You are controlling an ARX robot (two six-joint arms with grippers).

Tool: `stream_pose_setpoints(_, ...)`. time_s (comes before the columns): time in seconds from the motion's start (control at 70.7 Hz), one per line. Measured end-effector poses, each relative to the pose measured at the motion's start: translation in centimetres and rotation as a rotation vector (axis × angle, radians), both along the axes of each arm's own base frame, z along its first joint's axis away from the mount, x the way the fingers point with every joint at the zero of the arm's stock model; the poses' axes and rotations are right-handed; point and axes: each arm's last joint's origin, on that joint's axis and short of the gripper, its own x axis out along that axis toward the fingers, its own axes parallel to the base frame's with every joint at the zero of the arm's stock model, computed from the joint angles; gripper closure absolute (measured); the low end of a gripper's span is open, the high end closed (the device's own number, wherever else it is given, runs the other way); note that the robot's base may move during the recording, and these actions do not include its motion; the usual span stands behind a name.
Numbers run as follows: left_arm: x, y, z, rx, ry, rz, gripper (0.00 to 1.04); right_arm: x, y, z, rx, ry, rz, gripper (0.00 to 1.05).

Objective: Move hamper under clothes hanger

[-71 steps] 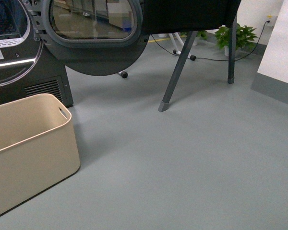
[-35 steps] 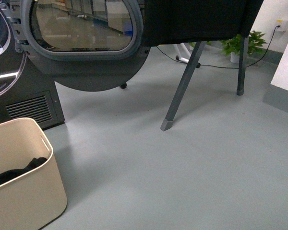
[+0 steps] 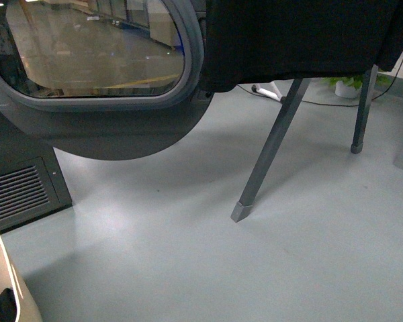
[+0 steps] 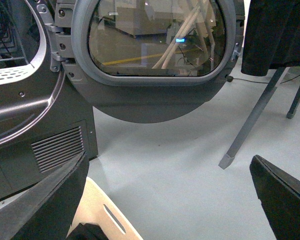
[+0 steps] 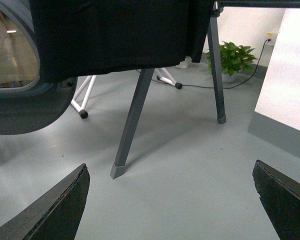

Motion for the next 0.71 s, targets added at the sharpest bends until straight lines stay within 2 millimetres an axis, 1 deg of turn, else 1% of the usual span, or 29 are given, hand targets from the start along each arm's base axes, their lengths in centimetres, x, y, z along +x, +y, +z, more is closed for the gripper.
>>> stream_pose_setpoints(0.707,-0.01,-0.01,0.01,0.0,-0.002,-0.001,0.07,0.0,-0.01,0.0,0.0,0.0,-0.003,0.08)
